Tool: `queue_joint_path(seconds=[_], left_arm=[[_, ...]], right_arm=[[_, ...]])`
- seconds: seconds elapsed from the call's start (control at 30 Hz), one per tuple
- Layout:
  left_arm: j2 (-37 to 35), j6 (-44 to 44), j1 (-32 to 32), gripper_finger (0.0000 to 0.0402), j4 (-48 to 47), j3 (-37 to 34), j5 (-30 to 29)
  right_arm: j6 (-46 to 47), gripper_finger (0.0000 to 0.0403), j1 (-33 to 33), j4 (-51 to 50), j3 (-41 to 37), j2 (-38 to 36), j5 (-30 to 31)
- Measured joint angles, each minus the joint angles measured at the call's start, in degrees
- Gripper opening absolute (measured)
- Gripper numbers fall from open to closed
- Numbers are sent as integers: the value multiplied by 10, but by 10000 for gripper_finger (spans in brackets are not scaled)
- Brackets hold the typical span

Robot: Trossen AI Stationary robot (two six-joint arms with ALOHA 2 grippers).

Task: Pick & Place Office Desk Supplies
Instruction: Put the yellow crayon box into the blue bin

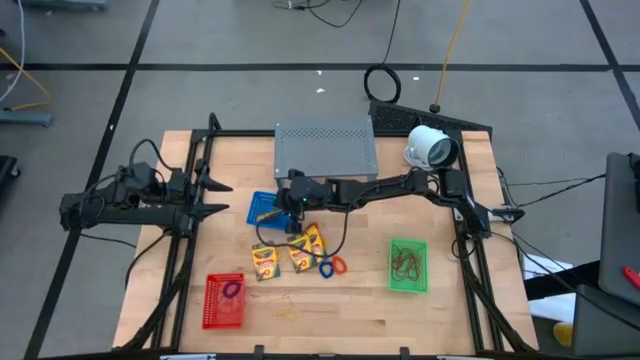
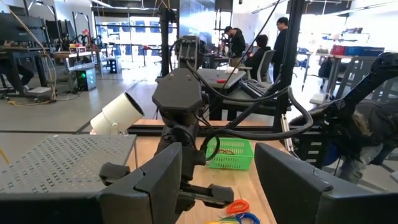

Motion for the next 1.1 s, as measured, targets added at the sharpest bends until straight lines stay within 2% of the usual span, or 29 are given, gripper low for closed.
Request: queue_joint_path(seconds=[0.3,0.5,0.8,1.1], left_arm=[[0,0,0,214,0,0,0],[0,0,0,214,-3,0,0],[0,0,0,214,-11,0,0],[0,-1,0,214,-18,0,0]], right_arm=[[17,76,0,5,0,0,3],[17,98,1,14,0,-3,42],[30,105,17,37,-1,-20,44],[49,106,43,-60,0,-101,45]])
